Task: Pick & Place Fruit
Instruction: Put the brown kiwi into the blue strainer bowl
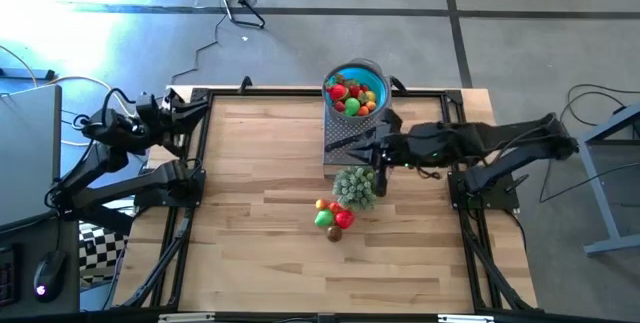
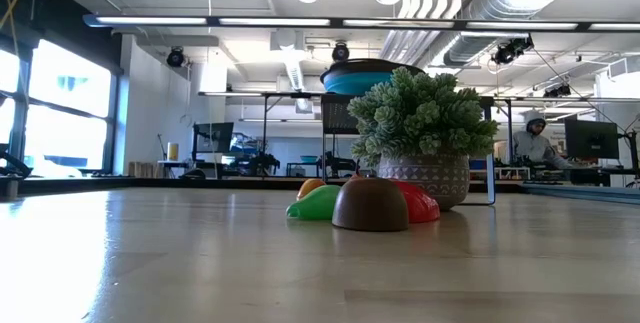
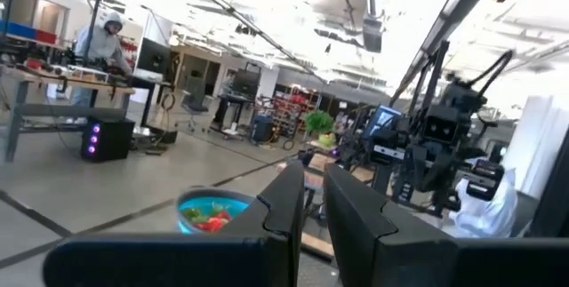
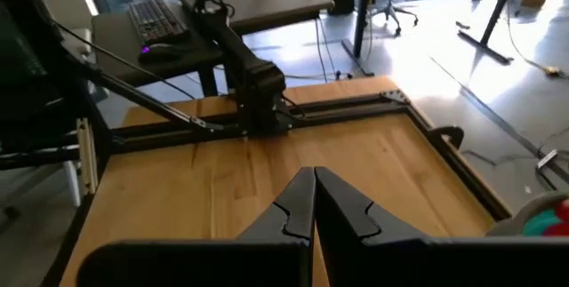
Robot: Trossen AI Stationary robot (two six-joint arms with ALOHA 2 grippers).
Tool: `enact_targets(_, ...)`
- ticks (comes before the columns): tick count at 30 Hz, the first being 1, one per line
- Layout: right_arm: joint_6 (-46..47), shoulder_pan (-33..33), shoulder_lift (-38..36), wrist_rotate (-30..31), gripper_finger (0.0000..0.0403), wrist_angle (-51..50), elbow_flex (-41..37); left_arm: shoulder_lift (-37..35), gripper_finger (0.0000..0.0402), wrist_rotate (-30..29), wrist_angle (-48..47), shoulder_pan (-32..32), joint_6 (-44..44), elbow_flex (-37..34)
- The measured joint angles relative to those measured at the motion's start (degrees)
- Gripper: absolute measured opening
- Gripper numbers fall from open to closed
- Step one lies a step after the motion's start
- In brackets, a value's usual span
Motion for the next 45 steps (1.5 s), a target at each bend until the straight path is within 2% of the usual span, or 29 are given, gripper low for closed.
enact_targets(10,4.70,2.54,6.25,7.48,0.0002,3.23,0.00,0.02,0.0044,-0.03,-2.45,0.00,0.28,0.00)
enact_targets(14,5.56,2.49,8.89,7.95,0.0002,6.75,0.00,0.02,0.0044,0.39,-3.61,0.00,0.34,0.00)
enact_targets(21,9.83,2.56,11.14,7.74,0.0003,9.18,0.00,0.11,0.0044,7.26,-11.97,-0.01,6.50,0.02)
enact_targets(30,10.08,2.49,12.07,9.23,0.0003,13.20,2.82,0.08,0.0044,7.68,-15.86,-0.02,11.24,0.02)
enact_targets(35,8.14,3.19,16.88,9.99,0.0003,8.58,9.46,0.55,0.0044,7.63,-18.96,0.00,12.66,0.04)
enact_targets(38,8.66,4.27,20.13,10.55,0.0003,2.18,14.79,0.59,0.0044,7.63,-19.61,0.00,12.74,0.04)
enact_targets(42,14.77,5.61,24.34,10.63,0.0003,-6.03,20.20,0.55,0.0044,7.54,-19.50,0.00,12.74,0.07)
enact_targets(45,20.18,7.01,26.46,10.42,0.0003,-9.73,21.14,0.55,0.0044,7.54,-19.52,0.00,12.74,0.07)
